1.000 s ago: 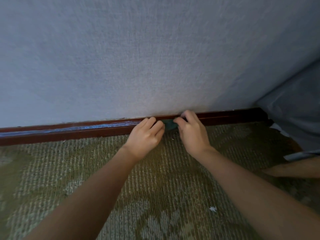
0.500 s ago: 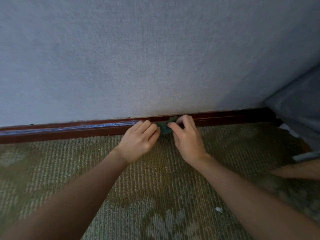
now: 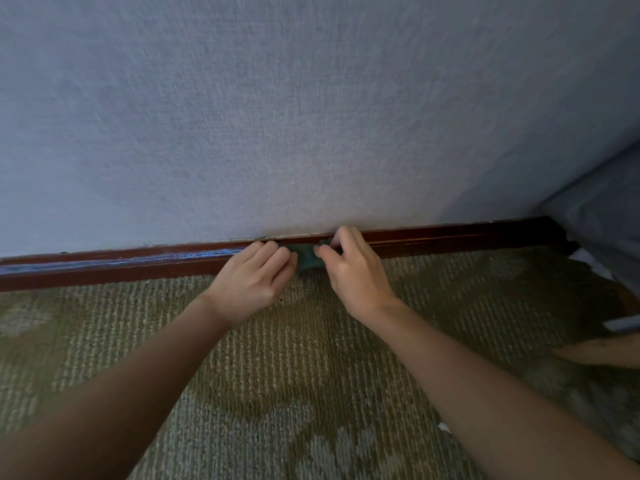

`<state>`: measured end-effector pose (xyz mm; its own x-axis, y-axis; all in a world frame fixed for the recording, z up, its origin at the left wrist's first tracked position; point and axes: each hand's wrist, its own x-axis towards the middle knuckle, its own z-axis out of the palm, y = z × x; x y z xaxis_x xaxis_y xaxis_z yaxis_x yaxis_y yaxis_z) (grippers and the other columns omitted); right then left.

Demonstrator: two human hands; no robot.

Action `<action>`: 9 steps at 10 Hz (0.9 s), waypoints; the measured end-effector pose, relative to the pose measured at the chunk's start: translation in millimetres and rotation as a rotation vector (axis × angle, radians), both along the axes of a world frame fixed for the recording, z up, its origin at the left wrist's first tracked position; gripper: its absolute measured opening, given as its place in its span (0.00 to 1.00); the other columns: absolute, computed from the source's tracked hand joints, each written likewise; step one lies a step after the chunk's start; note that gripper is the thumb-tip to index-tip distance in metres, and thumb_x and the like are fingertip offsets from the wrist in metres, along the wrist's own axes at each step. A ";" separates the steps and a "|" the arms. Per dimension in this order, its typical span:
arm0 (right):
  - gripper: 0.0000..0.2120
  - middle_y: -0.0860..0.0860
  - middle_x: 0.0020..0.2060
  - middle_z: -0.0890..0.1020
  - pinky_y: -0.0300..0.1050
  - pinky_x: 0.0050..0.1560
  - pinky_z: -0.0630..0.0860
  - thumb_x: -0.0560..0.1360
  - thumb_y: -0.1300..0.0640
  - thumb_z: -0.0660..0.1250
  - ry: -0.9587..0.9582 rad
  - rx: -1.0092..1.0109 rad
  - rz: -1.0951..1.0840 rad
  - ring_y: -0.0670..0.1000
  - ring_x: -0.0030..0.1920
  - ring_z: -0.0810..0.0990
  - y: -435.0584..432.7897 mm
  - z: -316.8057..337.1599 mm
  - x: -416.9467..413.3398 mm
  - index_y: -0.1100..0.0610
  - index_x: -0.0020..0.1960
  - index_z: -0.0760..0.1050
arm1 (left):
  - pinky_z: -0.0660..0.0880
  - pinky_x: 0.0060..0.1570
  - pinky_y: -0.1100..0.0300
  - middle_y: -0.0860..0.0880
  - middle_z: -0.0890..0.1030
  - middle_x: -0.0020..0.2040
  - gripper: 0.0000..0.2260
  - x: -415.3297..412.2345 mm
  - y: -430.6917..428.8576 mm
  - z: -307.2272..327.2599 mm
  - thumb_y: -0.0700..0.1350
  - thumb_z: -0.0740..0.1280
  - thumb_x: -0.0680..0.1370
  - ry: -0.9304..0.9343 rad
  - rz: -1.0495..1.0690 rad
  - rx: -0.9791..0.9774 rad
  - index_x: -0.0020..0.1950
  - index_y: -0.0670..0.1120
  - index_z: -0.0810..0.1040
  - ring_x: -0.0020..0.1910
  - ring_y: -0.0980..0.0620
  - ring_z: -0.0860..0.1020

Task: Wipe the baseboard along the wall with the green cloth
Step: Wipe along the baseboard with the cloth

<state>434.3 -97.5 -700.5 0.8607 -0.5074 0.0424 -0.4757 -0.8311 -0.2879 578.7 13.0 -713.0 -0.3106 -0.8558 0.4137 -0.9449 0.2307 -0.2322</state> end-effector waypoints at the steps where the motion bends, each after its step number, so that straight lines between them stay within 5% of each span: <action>1: 0.07 0.62 0.39 0.76 0.49 0.34 0.73 0.69 0.68 0.69 -0.114 -0.100 0.014 0.60 0.40 0.75 -3.3 3.4 -12.0 0.67 0.47 0.79 | 0.75 0.32 0.55 0.39 0.80 0.36 0.16 -9.6 -9.7 -0.5 0.33 0.54 0.79 0.018 -0.002 -0.019 0.45 0.33 0.82 0.32 0.44 0.78; 2: 0.11 0.62 0.36 0.76 0.49 0.31 0.74 0.61 0.72 0.74 -0.133 -0.132 -0.046 0.62 0.37 0.76 3.6 2.7 -14.7 0.67 0.43 0.80 | 0.75 0.32 0.54 0.39 0.80 0.36 0.14 -11.3 -9.4 -0.2 0.34 0.56 0.78 0.022 0.011 0.001 0.45 0.33 0.82 0.32 0.43 0.78; 4: 0.11 0.64 0.37 0.76 0.43 0.26 0.69 0.61 0.74 0.73 -0.147 -0.082 -0.048 0.63 0.39 0.77 22.2 4.8 4.3 0.69 0.43 0.79 | 0.76 0.34 0.54 0.38 0.80 0.38 0.11 -1.8 7.3 -2.4 0.34 0.59 0.76 0.084 0.075 0.023 0.47 0.33 0.81 0.34 0.42 0.78; 7: 0.10 0.62 0.47 0.75 0.49 0.38 0.70 0.74 0.67 0.62 -0.081 -0.086 0.012 0.59 0.47 0.73 7.1 2.7 2.7 0.66 0.53 0.77 | 0.77 0.36 0.53 0.36 0.81 0.44 0.12 -14.9 14.6 -5.2 0.34 0.59 0.75 0.158 0.220 0.021 0.49 0.32 0.81 0.37 0.41 0.80; 8: 0.07 0.64 0.38 0.75 0.45 0.27 0.69 0.68 0.71 0.71 -0.140 -0.082 0.013 0.62 0.38 0.76 10.6 4.8 0.8 0.69 0.46 0.79 | 0.77 0.36 0.53 0.37 0.81 0.44 0.10 -11.4 11.0 -7.2 0.34 0.62 0.75 0.143 0.181 -0.004 0.49 0.32 0.81 0.38 0.41 0.80; 9: 0.09 0.64 0.35 0.75 0.42 0.25 0.67 0.63 0.74 0.72 -0.170 -0.119 0.024 0.61 0.35 0.77 17.7 4.9 9.0 0.70 0.43 0.79 | 0.77 0.36 0.54 0.38 0.82 0.43 0.09 -1.5 18.3 -10.2 0.34 0.63 0.75 0.120 0.174 0.006 0.50 0.32 0.81 0.38 0.41 0.80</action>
<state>443.3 -79.8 -695.7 0.8477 -0.4697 0.2465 -0.4086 -0.8745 -0.2612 577.2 31.4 -723.3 -0.1070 -0.8948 0.4335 -0.9914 0.0630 -0.1145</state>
